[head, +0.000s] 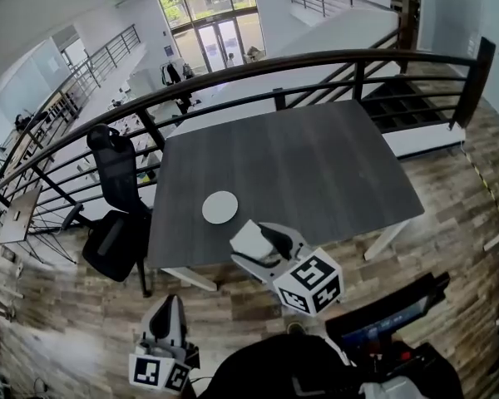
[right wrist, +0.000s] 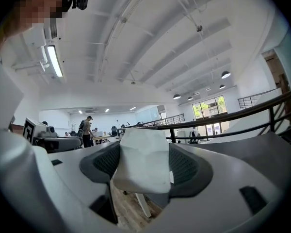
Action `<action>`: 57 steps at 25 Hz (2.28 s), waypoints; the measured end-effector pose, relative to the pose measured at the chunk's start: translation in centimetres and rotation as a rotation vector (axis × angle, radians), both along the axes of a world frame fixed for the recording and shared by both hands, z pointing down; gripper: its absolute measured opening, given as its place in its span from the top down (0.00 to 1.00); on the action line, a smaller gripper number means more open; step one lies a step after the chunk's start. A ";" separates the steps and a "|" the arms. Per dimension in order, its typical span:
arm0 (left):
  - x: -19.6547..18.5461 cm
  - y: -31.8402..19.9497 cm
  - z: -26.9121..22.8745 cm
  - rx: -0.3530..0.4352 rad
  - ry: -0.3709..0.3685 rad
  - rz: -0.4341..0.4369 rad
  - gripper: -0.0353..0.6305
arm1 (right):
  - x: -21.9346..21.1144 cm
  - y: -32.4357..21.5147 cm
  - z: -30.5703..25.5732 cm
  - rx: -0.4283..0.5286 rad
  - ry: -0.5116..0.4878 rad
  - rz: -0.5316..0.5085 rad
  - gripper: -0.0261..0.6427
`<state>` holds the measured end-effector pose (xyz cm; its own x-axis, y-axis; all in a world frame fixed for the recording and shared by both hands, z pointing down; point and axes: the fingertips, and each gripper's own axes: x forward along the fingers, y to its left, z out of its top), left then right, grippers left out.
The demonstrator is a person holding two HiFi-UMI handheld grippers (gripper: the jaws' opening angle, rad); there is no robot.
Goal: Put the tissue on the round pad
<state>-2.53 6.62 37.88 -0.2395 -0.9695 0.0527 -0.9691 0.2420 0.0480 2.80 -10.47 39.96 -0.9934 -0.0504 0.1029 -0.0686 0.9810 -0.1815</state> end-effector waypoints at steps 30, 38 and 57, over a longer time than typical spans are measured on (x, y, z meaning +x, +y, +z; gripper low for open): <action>-8.5 -6.9 0.9 0.023 0.037 0.059 0.94 | -6.2 -6.5 0.8 0.020 0.035 0.069 0.49; -13.1 -8.9 0.6 0.026 0.071 0.167 0.94 | -9.5 -7.5 -0.1 0.033 0.052 0.166 0.49; -22.5 -7.1 2.4 0.047 0.098 0.296 0.94 | -15.1 -4.0 0.3 0.025 0.058 0.330 0.49</action>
<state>-25.04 -0.43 40.26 0.0578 -0.9982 0.0156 -0.9872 -0.0548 0.1495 -12.26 -14.48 40.30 -0.9155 -0.3719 0.1534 -0.3931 0.9081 -0.1443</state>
